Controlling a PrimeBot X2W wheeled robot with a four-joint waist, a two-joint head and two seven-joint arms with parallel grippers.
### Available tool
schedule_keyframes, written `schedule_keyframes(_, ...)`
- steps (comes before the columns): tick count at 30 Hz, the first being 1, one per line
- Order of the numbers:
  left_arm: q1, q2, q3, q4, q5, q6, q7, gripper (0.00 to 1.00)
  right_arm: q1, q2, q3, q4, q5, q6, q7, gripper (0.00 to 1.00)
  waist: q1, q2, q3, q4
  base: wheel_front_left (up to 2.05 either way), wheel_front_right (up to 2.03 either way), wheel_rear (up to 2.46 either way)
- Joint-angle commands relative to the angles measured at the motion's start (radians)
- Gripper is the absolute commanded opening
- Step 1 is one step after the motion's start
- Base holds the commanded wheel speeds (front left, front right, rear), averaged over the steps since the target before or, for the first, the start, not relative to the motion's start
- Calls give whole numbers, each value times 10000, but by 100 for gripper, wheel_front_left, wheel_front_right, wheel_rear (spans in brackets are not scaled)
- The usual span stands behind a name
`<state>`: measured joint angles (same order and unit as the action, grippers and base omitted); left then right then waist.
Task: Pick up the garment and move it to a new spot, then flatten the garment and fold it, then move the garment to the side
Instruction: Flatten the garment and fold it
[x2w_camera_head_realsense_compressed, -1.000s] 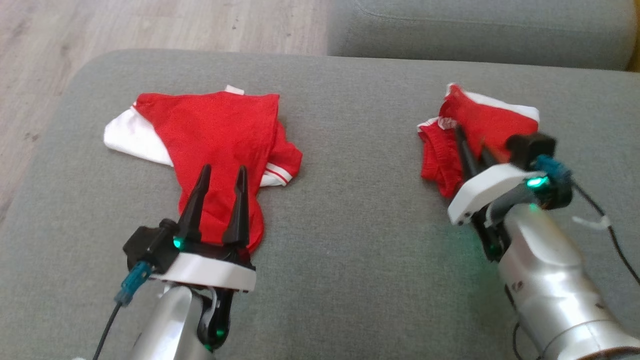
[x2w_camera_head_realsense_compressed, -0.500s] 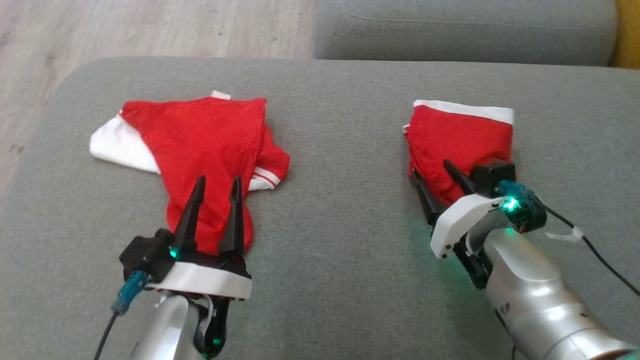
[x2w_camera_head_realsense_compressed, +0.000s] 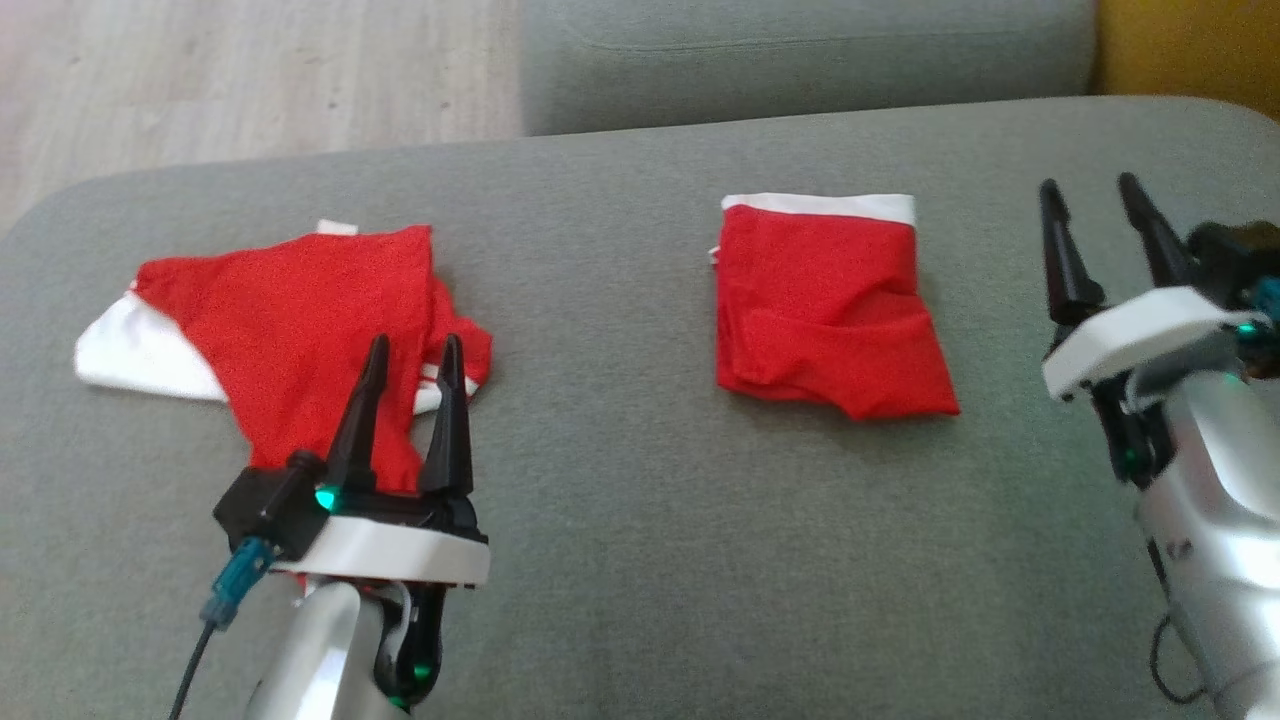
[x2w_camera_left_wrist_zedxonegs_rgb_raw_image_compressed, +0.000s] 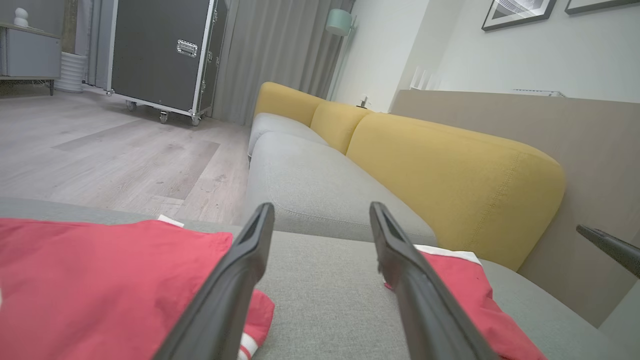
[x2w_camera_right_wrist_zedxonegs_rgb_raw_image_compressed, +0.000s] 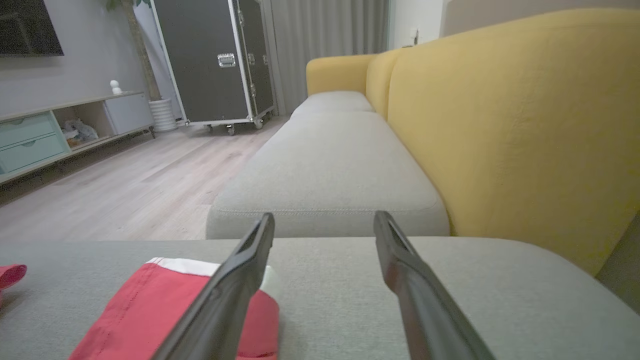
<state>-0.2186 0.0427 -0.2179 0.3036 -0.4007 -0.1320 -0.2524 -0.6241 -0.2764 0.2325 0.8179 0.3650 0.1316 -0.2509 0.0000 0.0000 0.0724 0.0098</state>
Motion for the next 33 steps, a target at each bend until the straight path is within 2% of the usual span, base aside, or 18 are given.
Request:
schedule_keyframes(1,-320,76,438,-388,77,13,-93,100,374,44,-290,-649,-408,-9,-107,100,0,0,14,-262,0,0,0)
schedule_keyframes(6,-208,76,552,-449,59,13,-93,100,1565,838,-1835,-2133,-1274,-9,-107,100,0,0,28,-640,0,0,0)
schedule_keyframes(11,22,76,612,-472,24,13,-93,100,2768,1819,-2634,-3478,-1988,-9,-108,100,0,0,70,-872,0,0,0)
schedule_keyframes(16,46,76,570,-469,17,13,-93,100,3259,2108,-2721,-3955,-2426,-9,-108,100,0,0,105,-872,0,0,0)
schedule_keyframes(21,-121,76,391,-481,44,13,-93,100,3193,2215,-2871,-4255,-2675,-9,-108,100,0,0,288,-587,0,0,0)
schedule_keyframes(22,-163,76,341,-491,52,13,-93,100,3143,2225,-2880,-4251,-2680,-9,-108,46,0,0,359,-487,0,0,0)
schedule_keyframes(23,-205,76,290,-501,55,13,-93,100,3071,2232,-2889,-4237,-2694,-9,-108,0,0,0,445,-378,0,0,0)
schedule_keyframes(28,-440,76,88,-505,34,13,-93,100,2432,2250,-2687,-3755,-2903,-9,-108,0,0,0,1011,267,0,0,0)
schedule_keyframes(33,-742,76,-247,-461,-19,13,-93,100,1281,2255,-2637,-2270,-3333,-9,-70,0,0,0,1625,988,0,0,0)
